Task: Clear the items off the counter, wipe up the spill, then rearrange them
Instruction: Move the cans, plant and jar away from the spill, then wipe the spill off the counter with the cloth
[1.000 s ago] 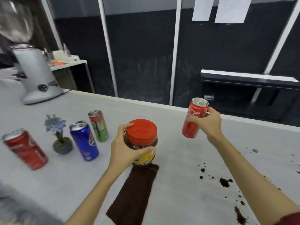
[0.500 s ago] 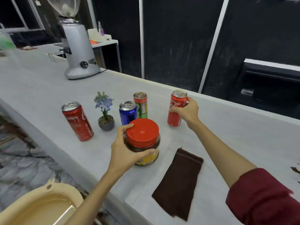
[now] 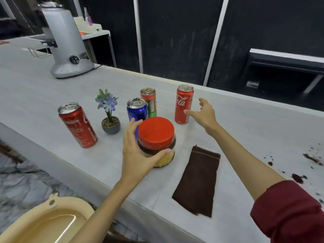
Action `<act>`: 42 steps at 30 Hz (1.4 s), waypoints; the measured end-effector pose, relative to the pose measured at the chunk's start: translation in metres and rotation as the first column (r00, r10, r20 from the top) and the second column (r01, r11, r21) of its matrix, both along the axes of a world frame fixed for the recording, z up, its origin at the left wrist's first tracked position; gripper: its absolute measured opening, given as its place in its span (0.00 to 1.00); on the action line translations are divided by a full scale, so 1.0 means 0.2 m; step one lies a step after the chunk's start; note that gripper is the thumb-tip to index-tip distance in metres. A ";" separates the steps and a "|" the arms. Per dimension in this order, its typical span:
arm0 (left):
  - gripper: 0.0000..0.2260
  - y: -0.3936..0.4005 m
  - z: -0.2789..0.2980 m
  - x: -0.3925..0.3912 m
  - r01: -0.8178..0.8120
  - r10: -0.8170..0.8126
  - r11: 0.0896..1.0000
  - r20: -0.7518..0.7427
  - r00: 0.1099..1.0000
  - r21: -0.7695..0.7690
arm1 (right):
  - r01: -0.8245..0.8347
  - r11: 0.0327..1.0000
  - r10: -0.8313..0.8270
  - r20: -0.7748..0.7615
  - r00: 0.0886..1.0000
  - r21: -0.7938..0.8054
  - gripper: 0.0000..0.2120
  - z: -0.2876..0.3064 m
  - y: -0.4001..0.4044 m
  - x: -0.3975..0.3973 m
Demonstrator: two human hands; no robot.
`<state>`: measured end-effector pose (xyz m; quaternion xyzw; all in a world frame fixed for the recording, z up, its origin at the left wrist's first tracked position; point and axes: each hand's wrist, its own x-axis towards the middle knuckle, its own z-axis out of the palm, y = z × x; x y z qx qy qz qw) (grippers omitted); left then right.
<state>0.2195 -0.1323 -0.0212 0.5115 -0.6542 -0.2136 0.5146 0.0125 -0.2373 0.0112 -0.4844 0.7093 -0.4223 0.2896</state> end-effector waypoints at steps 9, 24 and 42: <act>0.14 0.26 -0.14 -0.02 0.266 -0.198 0.947 0.329 0.923 -0.178 | -0.157 0.970 0.230 -0.507 0.831 0.184 0.31 -0.22 0.74 0.10; 0.23 0.49 -0.30 -0.41 0.291 -0.440 0.898 0.645 0.625 0.331 | 0.006 0.976 0.143 -0.654 0.743 0.220 0.49 -0.45 1.61 -0.21; 0.22 0.09 -0.28 -1.01 0.448 -0.554 0.827 0.633 0.541 0.341 | 0.210 0.925 0.030 -0.612 0.790 0.317 0.29 -0.39 1.13 -0.96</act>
